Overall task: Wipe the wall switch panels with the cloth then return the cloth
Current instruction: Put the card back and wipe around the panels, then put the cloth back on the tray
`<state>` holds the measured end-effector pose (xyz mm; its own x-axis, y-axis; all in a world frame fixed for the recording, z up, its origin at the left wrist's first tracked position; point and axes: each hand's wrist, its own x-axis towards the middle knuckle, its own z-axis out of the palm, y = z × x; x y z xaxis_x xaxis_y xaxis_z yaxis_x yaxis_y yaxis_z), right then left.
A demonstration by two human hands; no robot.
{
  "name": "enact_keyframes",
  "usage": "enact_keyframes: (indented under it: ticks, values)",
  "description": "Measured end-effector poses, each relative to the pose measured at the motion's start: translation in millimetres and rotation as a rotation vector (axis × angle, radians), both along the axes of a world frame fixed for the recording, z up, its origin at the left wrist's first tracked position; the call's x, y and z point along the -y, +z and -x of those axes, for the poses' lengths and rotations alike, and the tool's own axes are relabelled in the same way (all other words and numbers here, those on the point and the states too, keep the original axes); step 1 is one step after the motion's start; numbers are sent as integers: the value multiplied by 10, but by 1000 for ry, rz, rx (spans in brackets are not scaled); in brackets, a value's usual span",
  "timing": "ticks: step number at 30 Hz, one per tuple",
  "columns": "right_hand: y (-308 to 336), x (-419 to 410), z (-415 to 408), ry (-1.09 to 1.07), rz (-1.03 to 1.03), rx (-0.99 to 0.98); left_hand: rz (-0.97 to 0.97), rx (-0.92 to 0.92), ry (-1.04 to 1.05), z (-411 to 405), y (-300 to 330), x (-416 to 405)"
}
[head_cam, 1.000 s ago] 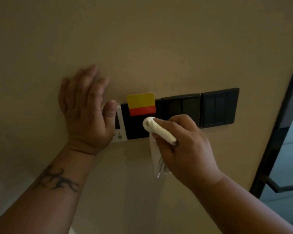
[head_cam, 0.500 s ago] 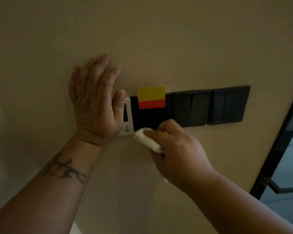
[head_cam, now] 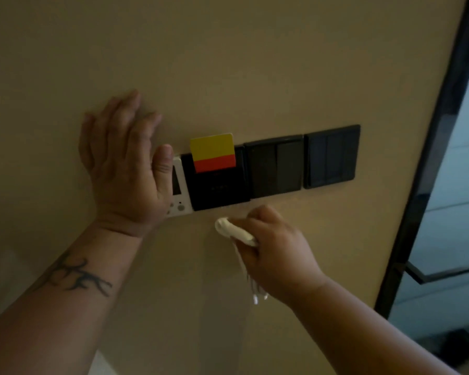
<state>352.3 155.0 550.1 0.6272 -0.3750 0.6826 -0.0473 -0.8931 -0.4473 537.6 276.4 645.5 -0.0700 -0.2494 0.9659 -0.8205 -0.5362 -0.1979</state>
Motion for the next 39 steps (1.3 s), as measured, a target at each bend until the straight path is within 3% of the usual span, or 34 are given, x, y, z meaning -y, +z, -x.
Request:
enact_keyframes:
  ticks: [6, 11, 15, 20, 23, 29, 33, 36, 39]
  values:
    - [-135, -92, 322, -46, -362, 116, -5, -53, -53, 66, 11, -15]
    - [-8, -102, 535, -23, -577, 186, -28, -231, -396, 699, -91, 52]
    - [-143, -12, 977, -61, -915, 288, -218, -829, -833, 1558, -624, 198]
    - [-672, 124, 1777, -144, -1084, 237, -615, -1496, -818, 2350, -1535, 607]
    - [-1029, 293, 2306, -220, -1113, 180, -773, -1738, -797, 2701, -1900, 922]
    - [-2013, 860, 3483, -265, -1372, 109, -1082, -1752, -809, 3589, -2618, 1682]
    - [-2988, 1246, 4358, -270, -1572, -150, -1341, -1699, -686, 4248, -3379, 2314]
    - [-3885, 1496, 4994, -415, -1686, -297, -1457, -1658, -597, 4755, -4067, 2853]
    - [-4867, 1761, 5590, -750, -1603, -541, -1537, -1653, -588, 5226, -4767, 3425]
